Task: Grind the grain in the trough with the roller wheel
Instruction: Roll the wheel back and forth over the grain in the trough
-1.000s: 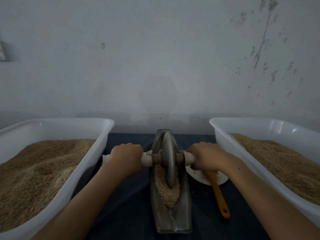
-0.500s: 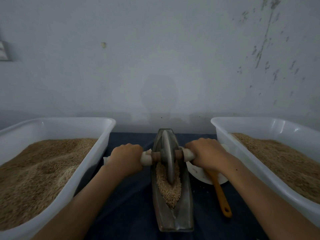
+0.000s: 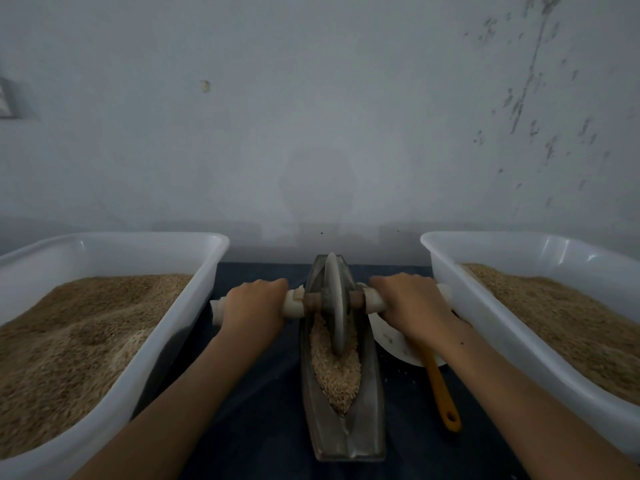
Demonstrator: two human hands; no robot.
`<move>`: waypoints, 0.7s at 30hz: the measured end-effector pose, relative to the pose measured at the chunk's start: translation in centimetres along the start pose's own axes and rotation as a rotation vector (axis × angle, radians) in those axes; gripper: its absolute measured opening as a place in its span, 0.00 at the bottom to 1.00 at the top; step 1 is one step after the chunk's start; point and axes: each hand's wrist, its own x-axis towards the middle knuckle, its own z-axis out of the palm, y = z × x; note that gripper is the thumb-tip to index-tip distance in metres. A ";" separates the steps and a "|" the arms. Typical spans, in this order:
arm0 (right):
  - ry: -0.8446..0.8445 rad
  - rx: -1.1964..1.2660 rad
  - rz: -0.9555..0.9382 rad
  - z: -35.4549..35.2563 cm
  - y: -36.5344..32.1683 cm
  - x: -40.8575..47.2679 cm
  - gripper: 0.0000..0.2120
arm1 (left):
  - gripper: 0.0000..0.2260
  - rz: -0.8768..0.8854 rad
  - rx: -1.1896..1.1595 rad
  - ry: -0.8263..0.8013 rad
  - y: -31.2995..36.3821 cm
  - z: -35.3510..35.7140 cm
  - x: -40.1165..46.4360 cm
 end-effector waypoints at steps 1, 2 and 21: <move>0.003 0.010 0.001 0.1 0.0 0.0 0.06 | 0.06 -0.001 -0.002 0.006 0.0 0.0 0.0; -0.003 0.015 -0.003 0.0 0.0 0.1 0.06 | 0.06 -0.002 -0.003 0.001 0.0 0.0 -0.1; -0.057 -0.034 -0.039 -0.8 -0.2 0.1 0.05 | 0.05 -0.020 -0.042 -0.169 -0.4 -0.2 0.1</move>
